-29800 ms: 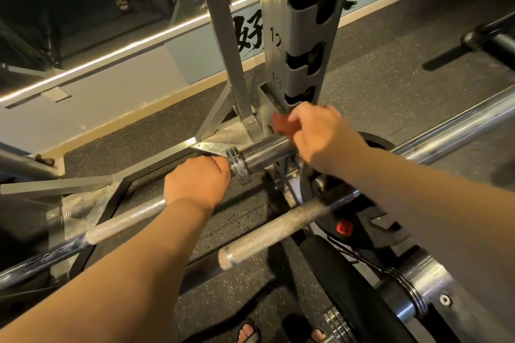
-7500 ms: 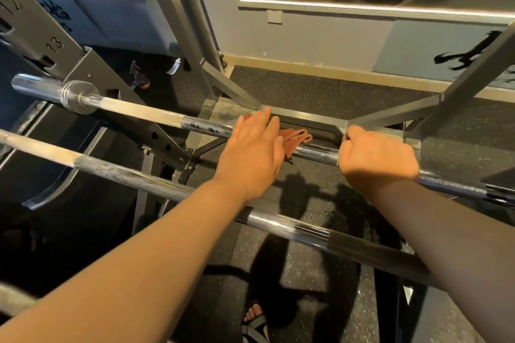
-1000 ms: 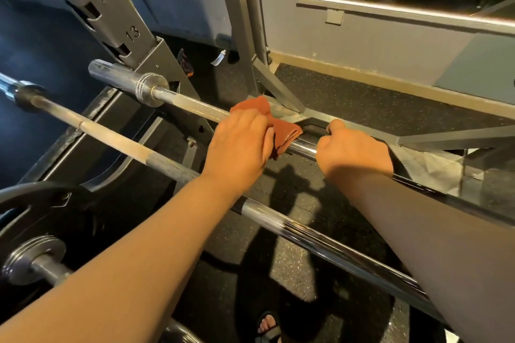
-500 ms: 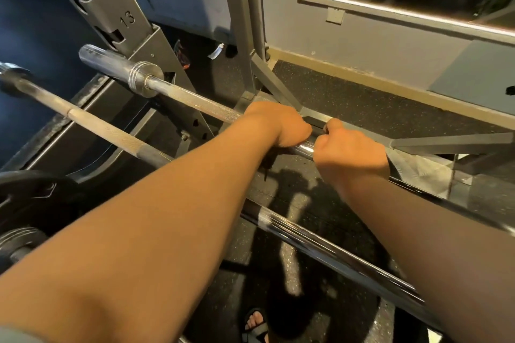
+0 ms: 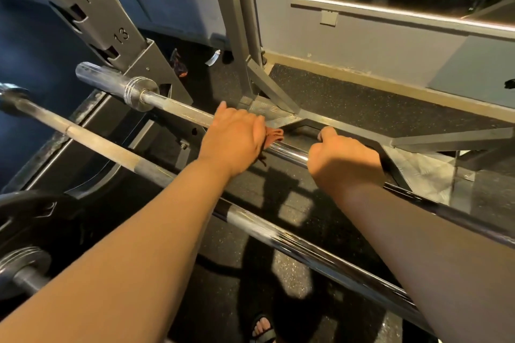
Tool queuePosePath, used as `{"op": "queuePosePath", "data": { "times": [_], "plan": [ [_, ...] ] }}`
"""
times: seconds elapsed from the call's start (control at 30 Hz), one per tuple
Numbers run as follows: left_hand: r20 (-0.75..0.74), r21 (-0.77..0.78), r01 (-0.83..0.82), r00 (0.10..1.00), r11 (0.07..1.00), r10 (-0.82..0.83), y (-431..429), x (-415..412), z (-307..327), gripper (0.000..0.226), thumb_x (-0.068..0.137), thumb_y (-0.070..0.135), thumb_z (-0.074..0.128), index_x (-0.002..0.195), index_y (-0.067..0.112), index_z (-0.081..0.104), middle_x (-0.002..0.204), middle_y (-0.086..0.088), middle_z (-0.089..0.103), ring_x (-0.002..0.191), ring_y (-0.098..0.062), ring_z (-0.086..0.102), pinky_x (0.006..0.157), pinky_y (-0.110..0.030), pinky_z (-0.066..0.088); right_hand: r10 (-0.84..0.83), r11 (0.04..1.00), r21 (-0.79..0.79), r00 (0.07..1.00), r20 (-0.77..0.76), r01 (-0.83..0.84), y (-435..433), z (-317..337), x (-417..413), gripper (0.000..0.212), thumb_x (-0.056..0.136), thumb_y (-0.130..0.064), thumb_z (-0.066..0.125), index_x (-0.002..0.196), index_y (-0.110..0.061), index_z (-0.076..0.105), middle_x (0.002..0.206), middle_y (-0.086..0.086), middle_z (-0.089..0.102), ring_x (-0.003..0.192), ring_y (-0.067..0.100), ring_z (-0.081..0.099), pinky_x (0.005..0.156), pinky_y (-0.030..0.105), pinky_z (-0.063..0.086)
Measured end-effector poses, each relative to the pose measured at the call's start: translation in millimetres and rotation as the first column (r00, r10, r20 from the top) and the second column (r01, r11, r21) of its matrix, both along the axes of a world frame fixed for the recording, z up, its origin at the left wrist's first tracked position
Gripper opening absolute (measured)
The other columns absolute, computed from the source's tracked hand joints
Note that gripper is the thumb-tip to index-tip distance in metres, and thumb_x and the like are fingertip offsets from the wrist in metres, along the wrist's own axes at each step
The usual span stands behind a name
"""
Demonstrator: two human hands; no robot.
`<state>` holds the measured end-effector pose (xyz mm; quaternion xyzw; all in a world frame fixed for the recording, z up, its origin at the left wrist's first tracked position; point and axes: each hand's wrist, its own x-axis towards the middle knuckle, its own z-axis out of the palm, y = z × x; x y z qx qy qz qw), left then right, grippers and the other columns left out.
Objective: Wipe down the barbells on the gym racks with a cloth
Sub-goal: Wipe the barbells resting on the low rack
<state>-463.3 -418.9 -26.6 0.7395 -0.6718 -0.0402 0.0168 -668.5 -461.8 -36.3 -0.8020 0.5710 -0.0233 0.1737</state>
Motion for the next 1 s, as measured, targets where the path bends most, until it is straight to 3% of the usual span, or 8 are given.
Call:
{"op": "queuePosePath", "data": {
  "times": [0.17,0.3,0.43,0.53,0.67,0.73,0.87,1.0],
  "plan": [
    [-0.058,-0.104,-0.247,0.968,0.963,0.243,-3,-46,-7,0.055,0.101,0.035,0.015,0.091,0.02,0.067,0.092,0.0,0.065,0.11,-0.026,0.057,0.124,-0.054,0.013,0.006,0.993,-0.114,1.0,-0.03,-0.01,4,-3,-1,0.033,0.104,-0.031,0.031,0.125,-0.016,0.051,0.075,0.004,0.052,0.07,0.025,0.053,0.061,0.033,0.038],
    [-0.166,-0.135,-0.091,0.984,0.987,0.068,11,-59,-5,0.048,0.106,0.035,0.021,0.097,0.023,0.066,0.101,0.004,0.065,0.114,-0.02,0.053,0.125,-0.049,0.01,0.023,0.978,-0.208,0.999,-0.036,-0.03,8,-4,0,0.031,0.103,-0.031,0.032,0.115,-0.015,0.055,0.072,0.003,0.052,0.065,0.024,0.054,0.058,0.032,0.042],
    [-0.093,-0.07,0.095,0.991,0.993,-0.101,22,-8,-5,0.041,0.108,0.041,0.019,0.108,0.027,0.058,0.113,0.004,0.06,0.123,-0.02,0.048,0.125,-0.048,0.014,0.021,0.957,-0.288,0.999,-0.04,-0.031,7,-8,-1,0.032,0.098,-0.026,0.031,0.107,-0.013,0.058,0.065,0.004,0.052,0.056,0.026,0.049,0.05,0.029,0.032],
    [-0.062,-0.045,-0.108,0.992,0.993,0.106,15,17,-7,0.027,0.105,0.035,0.029,0.099,0.027,0.053,0.113,-0.001,0.06,0.125,-0.026,0.045,0.123,-0.055,0.015,0.016,0.973,-0.231,0.999,-0.035,-0.023,5,-9,-1,0.027,0.098,-0.025,0.032,0.107,-0.015,0.055,0.064,0.002,0.05,0.056,0.023,0.047,0.051,0.029,0.032],
    [-0.156,-0.056,-0.307,0.943,0.95,0.296,4,-40,-3,0.042,0.106,0.034,0.028,0.109,0.019,0.067,0.122,-0.003,0.063,0.135,-0.026,0.041,0.124,-0.059,0.005,-0.008,0.996,-0.094,1.0,0.008,0.009,2,-7,0,0.022,0.1,-0.027,0.033,0.109,-0.017,0.051,0.07,0.003,0.054,0.061,0.019,0.049,0.056,0.034,0.042],
    [-0.178,-0.11,-0.231,0.961,0.967,0.209,10,-69,-4,0.039,0.103,0.032,0.031,0.103,0.021,0.069,0.115,-0.001,0.066,0.13,-0.025,0.047,0.123,-0.062,0.004,-0.021,0.999,-0.026,1.0,0.014,0.022,0,-6,2,0.021,0.101,-0.033,0.033,0.108,-0.021,0.049,0.079,0.004,0.06,0.071,0.023,0.057,0.069,0.041,0.051],
    [-0.096,-0.114,0.127,0.986,0.985,-0.138,25,-62,-7,0.03,0.098,0.032,0.04,0.116,0.024,0.063,0.117,0.002,0.062,0.129,-0.027,0.046,0.123,-0.062,0.008,-0.04,0.998,0.038,0.998,-0.039,0.041,-1,-7,3,0.026,0.101,-0.047,0.032,0.103,-0.025,0.047,0.088,0.002,0.06,0.084,0.026,0.055,0.073,0.039,0.044],
    [-0.155,-0.072,0.056,0.986,0.996,-0.067,19,-7,-4,0.043,0.106,0.05,0.024,0.115,0.028,0.06,0.12,0.006,0.06,0.129,-0.018,0.046,0.125,-0.05,0.011,-0.005,0.997,-0.081,0.998,-0.055,0.001,2,-6,0,0.022,0.103,-0.034,0.031,0.102,-0.02,0.048,0.071,0.0,0.05,0.061,0.016,0.046,0.053,0.031,0.031]
  ]
}}
